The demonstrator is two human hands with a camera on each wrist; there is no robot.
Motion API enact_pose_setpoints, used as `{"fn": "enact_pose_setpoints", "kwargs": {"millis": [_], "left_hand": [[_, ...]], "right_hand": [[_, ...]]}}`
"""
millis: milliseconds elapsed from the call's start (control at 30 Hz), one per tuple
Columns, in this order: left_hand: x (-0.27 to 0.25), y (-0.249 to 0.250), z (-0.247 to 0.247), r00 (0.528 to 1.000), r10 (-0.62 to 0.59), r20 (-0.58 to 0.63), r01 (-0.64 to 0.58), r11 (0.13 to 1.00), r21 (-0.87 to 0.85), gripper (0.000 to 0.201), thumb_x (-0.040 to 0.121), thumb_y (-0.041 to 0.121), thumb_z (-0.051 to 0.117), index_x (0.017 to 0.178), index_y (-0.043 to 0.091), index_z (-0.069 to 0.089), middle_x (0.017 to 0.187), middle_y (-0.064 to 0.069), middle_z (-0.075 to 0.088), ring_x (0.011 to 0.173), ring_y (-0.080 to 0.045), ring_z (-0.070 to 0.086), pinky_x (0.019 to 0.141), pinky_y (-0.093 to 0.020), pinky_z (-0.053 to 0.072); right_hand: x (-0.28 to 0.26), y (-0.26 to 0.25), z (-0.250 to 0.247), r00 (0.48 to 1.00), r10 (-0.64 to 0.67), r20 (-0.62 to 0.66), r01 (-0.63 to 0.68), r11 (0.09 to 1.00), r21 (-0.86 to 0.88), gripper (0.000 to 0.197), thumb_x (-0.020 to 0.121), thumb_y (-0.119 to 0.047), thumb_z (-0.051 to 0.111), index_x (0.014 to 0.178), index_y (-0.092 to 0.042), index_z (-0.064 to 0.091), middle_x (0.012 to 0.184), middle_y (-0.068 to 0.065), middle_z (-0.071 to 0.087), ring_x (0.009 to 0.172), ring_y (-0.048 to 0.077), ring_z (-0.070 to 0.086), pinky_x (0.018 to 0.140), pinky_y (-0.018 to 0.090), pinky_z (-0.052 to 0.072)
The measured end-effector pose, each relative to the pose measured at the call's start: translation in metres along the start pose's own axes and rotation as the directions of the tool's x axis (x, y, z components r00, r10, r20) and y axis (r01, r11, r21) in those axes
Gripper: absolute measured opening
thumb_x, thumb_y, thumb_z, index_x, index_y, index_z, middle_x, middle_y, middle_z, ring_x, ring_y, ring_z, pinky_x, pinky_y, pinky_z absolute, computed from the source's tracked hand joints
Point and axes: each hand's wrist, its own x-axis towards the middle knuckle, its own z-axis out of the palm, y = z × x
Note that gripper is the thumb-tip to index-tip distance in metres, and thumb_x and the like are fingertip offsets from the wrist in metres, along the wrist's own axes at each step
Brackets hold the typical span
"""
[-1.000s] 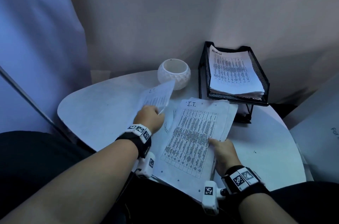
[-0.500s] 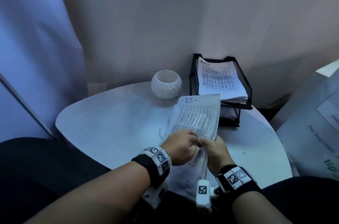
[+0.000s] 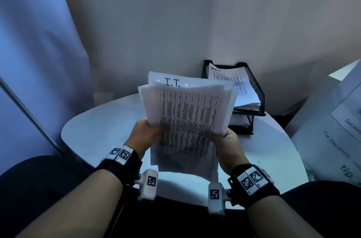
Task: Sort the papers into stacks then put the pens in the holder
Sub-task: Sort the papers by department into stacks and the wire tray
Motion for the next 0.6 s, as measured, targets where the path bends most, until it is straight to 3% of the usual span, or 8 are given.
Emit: {"fn": "enact_pose_setpoints", "kwargs": {"millis": [133, 233, 367, 500, 600], "left_hand": [[-0.017, 0.003, 0.007, 0.998, 0.064, -0.029, -0.064, 0.998, -0.009, 0.008, 0.09, 0.009, 0.074, 0.093, 0.001, 0.076, 0.095, -0.015, 0.08, 0.098, -0.039, 0.074, 0.089, -0.057, 0.06], [-0.023, 0.014, 0.015, 0.997, 0.079, -0.02, -0.079, 0.997, -0.019, 0.009, 0.094, 0.006, 0.071, 0.092, -0.002, 0.074, 0.095, -0.017, 0.079, 0.097, -0.039, 0.074, 0.088, -0.054, 0.061], [-0.025, 0.012, 0.016, 0.997, 0.07, 0.023, -0.069, 0.997, -0.033, 0.007, 0.091, 0.002, 0.072, 0.097, -0.001, 0.074, 0.098, -0.015, 0.079, 0.098, -0.035, 0.074, 0.086, -0.049, 0.062], [-0.025, 0.008, 0.015, 0.995, 0.063, 0.074, -0.059, 0.997, -0.046, 0.021, 0.085, -0.008, 0.073, 0.104, 0.001, 0.07, 0.1, -0.013, 0.079, 0.096, -0.028, 0.074, 0.075, -0.03, 0.062], [-0.026, 0.005, 0.016, 0.991, 0.066, 0.115, -0.059, 0.996, -0.067, 0.035, 0.076, 0.001, 0.076, 0.11, 0.001, 0.067, 0.107, -0.016, 0.077, 0.101, -0.03, 0.074, 0.084, -0.037, 0.062]], "right_hand": [[0.0, 0.006, 0.003, 0.989, -0.057, -0.14, 0.043, 0.994, -0.096, 0.022, 0.086, 0.006, 0.066, 0.101, -0.009, 0.075, 0.104, 0.012, 0.078, 0.106, 0.037, 0.07, 0.098, 0.059, 0.054], [-0.003, 0.004, 0.001, 0.978, -0.093, -0.185, 0.077, 0.993, -0.093, 0.021, 0.081, -0.001, 0.069, 0.095, -0.016, 0.076, 0.101, 0.007, 0.079, 0.104, 0.033, 0.07, 0.098, 0.056, 0.055], [-0.01, 0.003, -0.005, 0.968, -0.133, -0.211, 0.12, 0.99, -0.077, 0.03, 0.078, -0.003, 0.075, 0.107, -0.008, 0.072, 0.104, 0.011, 0.078, 0.102, 0.035, 0.071, 0.095, 0.056, 0.056], [-0.015, 0.005, -0.011, 0.945, -0.25, -0.21, 0.25, 0.968, -0.026, 0.033, 0.081, -0.011, 0.069, 0.11, 0.001, 0.063, 0.1, 0.018, 0.071, 0.095, 0.034, 0.068, 0.087, 0.053, 0.058], [-0.02, 0.007, -0.011, 0.924, -0.308, -0.228, 0.305, 0.951, -0.052, 0.032, 0.083, -0.013, 0.064, 0.113, 0.0, 0.061, 0.098, 0.013, 0.069, 0.091, 0.025, 0.068, 0.078, 0.042, 0.06]]}}
